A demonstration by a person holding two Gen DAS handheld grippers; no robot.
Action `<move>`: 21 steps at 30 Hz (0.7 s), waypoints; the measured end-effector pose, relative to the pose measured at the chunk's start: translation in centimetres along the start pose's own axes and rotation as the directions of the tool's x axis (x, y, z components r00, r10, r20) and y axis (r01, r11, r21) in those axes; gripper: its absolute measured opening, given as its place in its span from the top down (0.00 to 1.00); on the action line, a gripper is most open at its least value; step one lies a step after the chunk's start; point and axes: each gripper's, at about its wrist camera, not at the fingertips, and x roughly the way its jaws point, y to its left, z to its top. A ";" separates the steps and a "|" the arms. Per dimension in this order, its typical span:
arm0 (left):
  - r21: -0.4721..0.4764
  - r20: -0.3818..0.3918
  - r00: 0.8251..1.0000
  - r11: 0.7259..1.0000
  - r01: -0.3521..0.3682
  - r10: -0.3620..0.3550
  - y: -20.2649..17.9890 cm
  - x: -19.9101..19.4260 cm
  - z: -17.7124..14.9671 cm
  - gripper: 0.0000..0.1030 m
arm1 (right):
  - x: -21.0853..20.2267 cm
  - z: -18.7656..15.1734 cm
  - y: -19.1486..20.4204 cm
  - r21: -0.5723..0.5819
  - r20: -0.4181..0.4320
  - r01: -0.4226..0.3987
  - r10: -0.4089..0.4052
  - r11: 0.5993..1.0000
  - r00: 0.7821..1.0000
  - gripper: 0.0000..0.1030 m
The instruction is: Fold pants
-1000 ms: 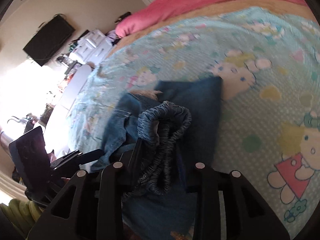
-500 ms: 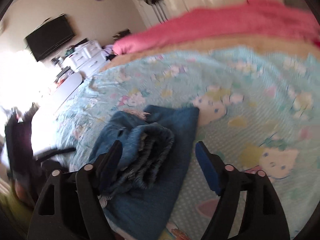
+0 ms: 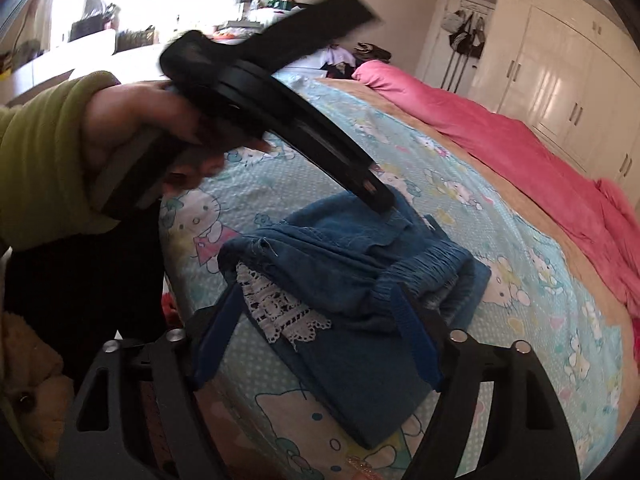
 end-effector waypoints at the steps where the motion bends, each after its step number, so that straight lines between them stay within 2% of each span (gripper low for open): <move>1: 0.005 -0.014 1.000 1.000 0.002 -0.002 0.0 0.7 0.2 0.57 | 0.0 0.1 0.2 -0.014 -0.003 -0.004 0.004 1.000 1.000 0.41; 4: 0.000 -0.046 0.999 1.000 0.005 -0.005 0.3 2.7 0.4 0.57 | 1.4 1.0 0.7 -0.073 -0.029 -0.012 0.010 0.997 1.000 0.52; 7: -0.013 -0.054 0.998 1.000 0.013 -0.014 0.6 3.5 0.0 0.57 | 3.1 1.4 1.5 -0.138 -0.056 -0.011 0.003 0.990 0.998 0.53; 8: -0.013 -0.055 0.998 1.000 0.015 -0.015 0.6 3.6 -0.1 0.57 | 3.6 1.4 1.6 -0.151 -0.062 -0.012 0.002 0.988 0.998 0.58; 9: -0.012 -0.055 0.998 1.000 0.018 -0.019 0.7 3.7 -0.2 0.55 | 4.1 1.4 1.7 -0.158 -0.071 -0.021 0.010 0.987 0.997 0.80; 10: -0.011 -0.055 0.998 1.000 0.019 -0.020 0.8 3.7 -0.2 0.55 | 4.6 1.3 1.7 -0.147 -0.088 -0.063 0.050 0.987 0.995 0.91; 12: -0.012 -0.054 0.998 1.000 0.027 -0.028 0.9 3.8 -0.3 0.55 | 4.5 1.0 1.2 -0.096 -0.117 -0.145 0.134 0.985 0.984 0.94; 16: -0.018 -0.047 0.998 0.999 0.047 -0.047 1.0 3.8 -0.4 0.53 | 2.8 0.1 0.5 -0.023 -0.122 -0.215 0.211 0.976 0.970 0.96; 19: -0.019 -0.044 0.998 0.998 0.053 -0.053 1.0 3.8 -0.4 0.52 | 3.8 -1.2 1.1 -0.029 -0.158 -0.172 0.165 0.985 0.974 0.96; 21: -0.018 -0.044 0.998 0.999 0.050 -0.050 0.9 3.7 -0.5 0.52 | 4.8 -1.6 1.2 -0.006 -0.166 -0.175 0.172 0.985 0.971 0.96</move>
